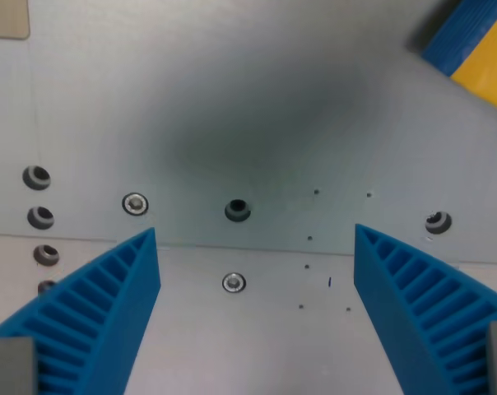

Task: Move in gripper negative x

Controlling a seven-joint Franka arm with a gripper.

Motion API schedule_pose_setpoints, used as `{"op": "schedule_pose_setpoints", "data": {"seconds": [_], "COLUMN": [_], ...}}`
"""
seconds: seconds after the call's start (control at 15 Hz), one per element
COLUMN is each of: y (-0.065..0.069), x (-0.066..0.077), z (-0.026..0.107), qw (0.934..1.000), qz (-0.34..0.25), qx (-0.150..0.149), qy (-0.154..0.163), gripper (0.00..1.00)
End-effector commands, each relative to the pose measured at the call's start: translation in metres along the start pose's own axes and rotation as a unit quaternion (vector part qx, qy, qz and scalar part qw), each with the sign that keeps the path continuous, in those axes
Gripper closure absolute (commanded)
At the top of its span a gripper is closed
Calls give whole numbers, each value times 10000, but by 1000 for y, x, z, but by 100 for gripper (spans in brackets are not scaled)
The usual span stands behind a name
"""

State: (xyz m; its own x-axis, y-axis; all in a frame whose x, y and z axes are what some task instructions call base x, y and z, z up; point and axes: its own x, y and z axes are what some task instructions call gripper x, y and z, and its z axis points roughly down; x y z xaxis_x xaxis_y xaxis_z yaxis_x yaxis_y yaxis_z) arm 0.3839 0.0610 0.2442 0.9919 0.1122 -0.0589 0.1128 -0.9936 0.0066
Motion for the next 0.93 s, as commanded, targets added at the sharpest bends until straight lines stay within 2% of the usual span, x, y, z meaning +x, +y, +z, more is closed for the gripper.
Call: {"op": "schedule_pose_setpoints", "data": {"seconds": [0.07,0.93], "y": [-1,-1], "x": [-30,-95], "z": [-9,-6], "qw": [9997,9997], "qz": [-5,-5], "qx": [15,15], "qy": [256,256], "gripper": [0,0]}}
